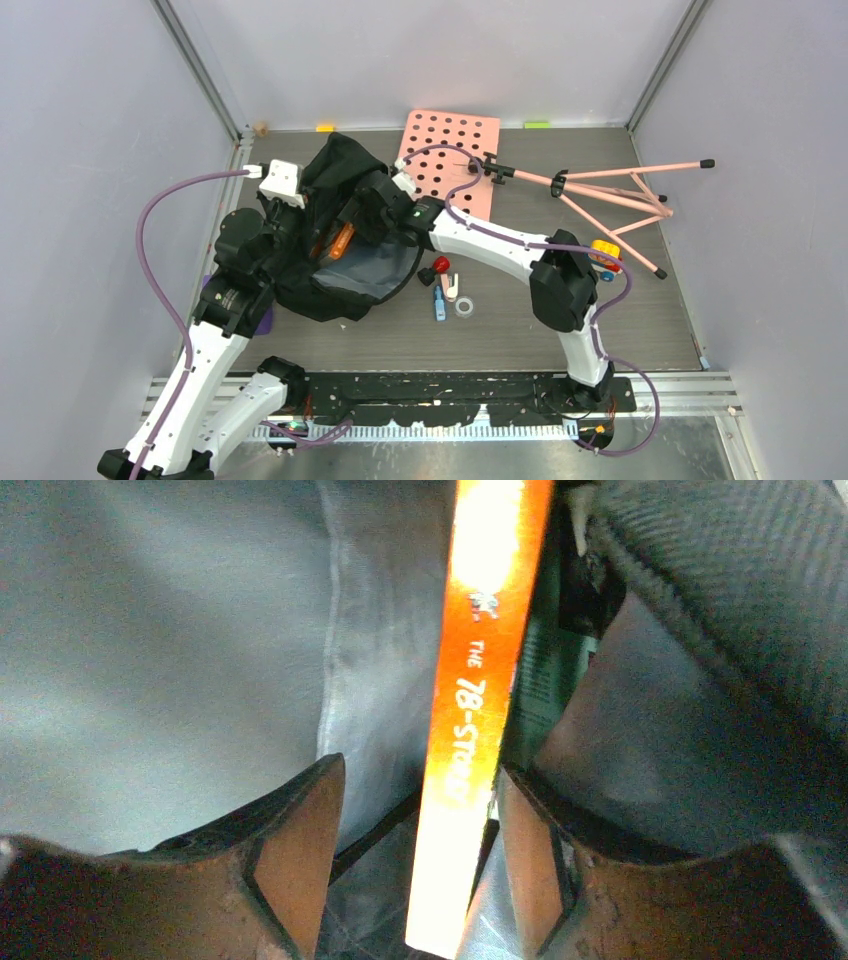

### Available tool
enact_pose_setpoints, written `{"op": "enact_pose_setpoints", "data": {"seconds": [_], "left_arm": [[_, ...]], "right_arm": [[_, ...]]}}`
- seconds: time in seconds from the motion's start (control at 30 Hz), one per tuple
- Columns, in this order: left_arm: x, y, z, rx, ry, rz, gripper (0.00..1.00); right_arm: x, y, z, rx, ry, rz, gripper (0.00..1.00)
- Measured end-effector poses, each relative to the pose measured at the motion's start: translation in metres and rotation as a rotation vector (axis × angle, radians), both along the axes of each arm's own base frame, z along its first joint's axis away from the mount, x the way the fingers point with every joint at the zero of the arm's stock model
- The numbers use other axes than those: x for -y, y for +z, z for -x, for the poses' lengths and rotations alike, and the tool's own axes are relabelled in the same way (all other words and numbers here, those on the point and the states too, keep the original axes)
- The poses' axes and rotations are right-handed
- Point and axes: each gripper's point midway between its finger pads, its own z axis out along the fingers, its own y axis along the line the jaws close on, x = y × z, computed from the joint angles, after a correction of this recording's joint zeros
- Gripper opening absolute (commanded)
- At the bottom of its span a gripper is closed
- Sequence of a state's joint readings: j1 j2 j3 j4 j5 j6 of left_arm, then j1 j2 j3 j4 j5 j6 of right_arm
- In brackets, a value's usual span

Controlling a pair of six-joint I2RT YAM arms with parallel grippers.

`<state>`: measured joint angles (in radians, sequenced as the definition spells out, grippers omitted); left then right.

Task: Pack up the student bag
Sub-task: Place the book in the student bag.

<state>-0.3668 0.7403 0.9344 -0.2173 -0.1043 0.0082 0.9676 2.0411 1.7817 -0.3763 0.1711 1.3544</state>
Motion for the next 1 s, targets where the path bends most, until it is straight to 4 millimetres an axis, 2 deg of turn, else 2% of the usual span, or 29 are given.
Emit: {"op": "enact_pose_setpoints", "data": {"seconds": [0.2,0.4,0.6,0.7,0.83,1.0], "left_arm": [[0.000,0.000,0.000,-0.001,0.000,-0.001,0.00],[0.001,-0.002,-0.002,-0.006,0.000,-0.002,0.00],[0.001,-0.003,-0.002,-0.010,0.000,-0.004,0.00],[0.001,-0.003,-0.002,-0.011,0.000,-0.004,0.00],[0.001,-0.003,-0.002,-0.011,0.000,-0.005,0.00],[0.001,-0.004,-0.003,-0.014,0.000,-0.005,0.00]], "right_arm": [[0.008,0.027,0.006,0.139,0.039,0.016,0.64],[0.020,0.073,0.014,0.285,0.079,0.016,0.65],[0.056,0.126,0.028,0.422,0.087,0.007,0.67],[0.075,0.145,0.035,0.480,0.088,0.023,0.71],[0.108,0.157,0.045,0.544,0.090,0.089,0.79],[0.156,0.144,0.061,0.565,0.100,0.173,0.83]]}}
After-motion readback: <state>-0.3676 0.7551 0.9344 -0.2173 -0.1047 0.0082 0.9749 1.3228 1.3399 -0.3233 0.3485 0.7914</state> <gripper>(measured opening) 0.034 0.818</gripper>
